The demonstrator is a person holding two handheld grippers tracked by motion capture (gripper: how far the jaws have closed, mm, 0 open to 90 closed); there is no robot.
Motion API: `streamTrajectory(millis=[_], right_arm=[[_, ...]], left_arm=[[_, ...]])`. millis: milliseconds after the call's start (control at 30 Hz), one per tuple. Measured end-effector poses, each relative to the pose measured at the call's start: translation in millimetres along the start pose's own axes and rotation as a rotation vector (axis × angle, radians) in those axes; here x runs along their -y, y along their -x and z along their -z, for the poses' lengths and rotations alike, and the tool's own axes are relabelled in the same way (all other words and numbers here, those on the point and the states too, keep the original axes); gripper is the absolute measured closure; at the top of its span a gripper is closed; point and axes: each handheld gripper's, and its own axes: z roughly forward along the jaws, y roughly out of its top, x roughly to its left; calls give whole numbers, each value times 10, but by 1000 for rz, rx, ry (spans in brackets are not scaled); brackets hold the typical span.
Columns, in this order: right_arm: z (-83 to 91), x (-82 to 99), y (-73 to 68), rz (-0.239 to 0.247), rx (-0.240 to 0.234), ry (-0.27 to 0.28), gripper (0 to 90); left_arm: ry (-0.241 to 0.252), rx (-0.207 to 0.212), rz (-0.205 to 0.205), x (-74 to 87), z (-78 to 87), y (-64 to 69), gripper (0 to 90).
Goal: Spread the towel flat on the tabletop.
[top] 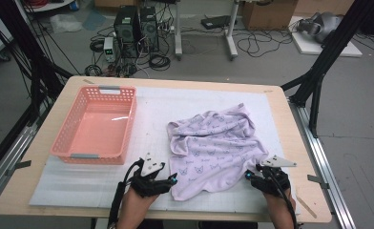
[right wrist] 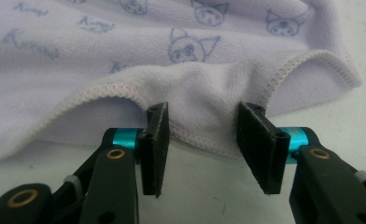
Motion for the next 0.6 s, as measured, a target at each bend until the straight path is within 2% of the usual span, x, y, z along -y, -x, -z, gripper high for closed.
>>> streamTrajectory(millis=[67,167,233,267,300,333,367,433,467,600], right_arm=[[1,1,17,12,-18,-2,506],[1,-6,24,20,-27,-9,503],[1,-5,23,20,-25,-9,520],[2,-4,23,19,-25,-8,549],[4,-2,25,21,-29,-4,586],[10,0,25,22,-28,-4,671],[23,3,27,28,-20,-4,758],[36,16,47,21,-26,-3,839],[45,22,61,23,-31,-3,847],[102,50,97,7,-72,-19,858]], left_arm=[[-21,-3,10,-35,-99,0,412],[-56,7,1,-60,-210,27,412],[-71,-1,-29,-52,-269,76,400],[-78,-25,-63,-54,-279,117,395],[-80,-32,-81,-60,-284,139,399],[-78,-15,-94,-64,-283,152,443],[-78,6,-117,-65,-279,170,541],[-74,43,-159,-60,-280,232,758],[-81,43,-171,-65,-279,254,837],[-86,66,-122,-67,-257,198,861]])
